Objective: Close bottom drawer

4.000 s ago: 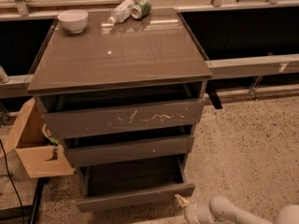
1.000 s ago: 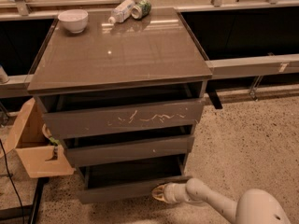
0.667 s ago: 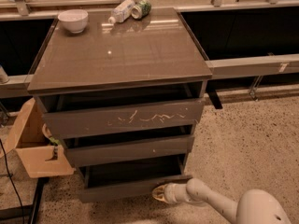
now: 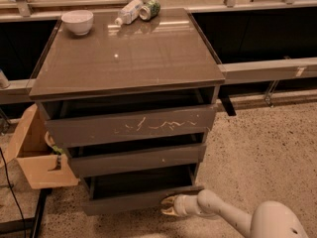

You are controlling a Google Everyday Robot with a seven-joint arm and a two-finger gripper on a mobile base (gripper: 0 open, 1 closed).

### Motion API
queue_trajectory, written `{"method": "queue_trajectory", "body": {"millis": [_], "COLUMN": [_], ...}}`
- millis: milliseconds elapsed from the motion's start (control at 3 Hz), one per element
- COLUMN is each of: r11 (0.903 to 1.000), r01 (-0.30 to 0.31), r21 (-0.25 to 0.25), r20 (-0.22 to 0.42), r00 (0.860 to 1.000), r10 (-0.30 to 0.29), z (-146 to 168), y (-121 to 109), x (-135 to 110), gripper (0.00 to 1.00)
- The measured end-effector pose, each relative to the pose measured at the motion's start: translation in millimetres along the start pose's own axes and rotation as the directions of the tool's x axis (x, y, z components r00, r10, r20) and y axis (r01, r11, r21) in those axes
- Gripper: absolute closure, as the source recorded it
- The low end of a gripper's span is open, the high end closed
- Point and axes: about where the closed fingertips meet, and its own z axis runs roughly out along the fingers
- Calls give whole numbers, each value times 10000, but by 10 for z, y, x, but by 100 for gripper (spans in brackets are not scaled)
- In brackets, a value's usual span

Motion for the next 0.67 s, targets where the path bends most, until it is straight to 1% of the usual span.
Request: {"method": "queue_trajectory", "body": {"millis": [333, 667], "r11": [10000, 10000], "r01": [0, 0], "r21": [-1, -3], "r20": [1, 3], "r00": [10000, 10000], "r10": [0, 0], "z": [1, 2], "y": [1, 2], "x": [0, -1], "gripper": [3, 0]}}
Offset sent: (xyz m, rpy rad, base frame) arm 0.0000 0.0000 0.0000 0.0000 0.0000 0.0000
